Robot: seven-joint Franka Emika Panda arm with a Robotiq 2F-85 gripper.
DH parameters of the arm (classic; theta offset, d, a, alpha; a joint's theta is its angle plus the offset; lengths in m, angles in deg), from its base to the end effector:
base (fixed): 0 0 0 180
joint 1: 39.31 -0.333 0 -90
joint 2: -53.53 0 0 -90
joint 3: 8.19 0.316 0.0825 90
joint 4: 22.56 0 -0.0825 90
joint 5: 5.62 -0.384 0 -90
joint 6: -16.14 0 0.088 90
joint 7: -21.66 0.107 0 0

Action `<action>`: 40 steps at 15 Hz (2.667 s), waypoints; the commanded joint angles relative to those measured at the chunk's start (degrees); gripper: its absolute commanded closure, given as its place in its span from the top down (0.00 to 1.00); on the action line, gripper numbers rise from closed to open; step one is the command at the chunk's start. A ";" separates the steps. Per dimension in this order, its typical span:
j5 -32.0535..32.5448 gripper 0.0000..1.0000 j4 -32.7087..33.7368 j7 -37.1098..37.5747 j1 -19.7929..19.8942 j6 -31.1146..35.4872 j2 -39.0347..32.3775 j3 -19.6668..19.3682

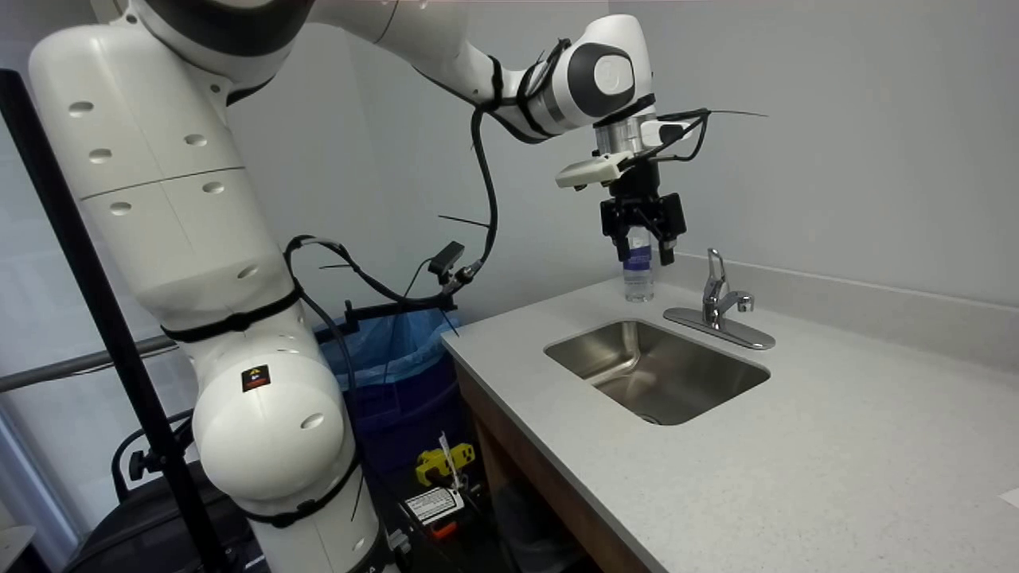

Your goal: Move the spout to the left

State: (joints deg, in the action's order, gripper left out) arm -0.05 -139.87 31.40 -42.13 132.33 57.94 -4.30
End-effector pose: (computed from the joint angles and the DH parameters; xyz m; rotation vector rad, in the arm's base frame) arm 0.5348 0.0580 0.4794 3.0552 -0.0191 0.1069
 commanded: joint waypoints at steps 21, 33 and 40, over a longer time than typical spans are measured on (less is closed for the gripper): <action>3.18 1.00 11.81 8.95 0.27 3.28 -12.69 -2.84; 6.10 1.00 22.20 13.09 -0.36 7.42 -22.70 -6.34; 6.31 1.00 25.30 15.74 -1.10 11.41 -26.42 -7.41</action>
State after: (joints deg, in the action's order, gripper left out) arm 4.50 -117.47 44.72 -41.92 142.29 34.02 -10.18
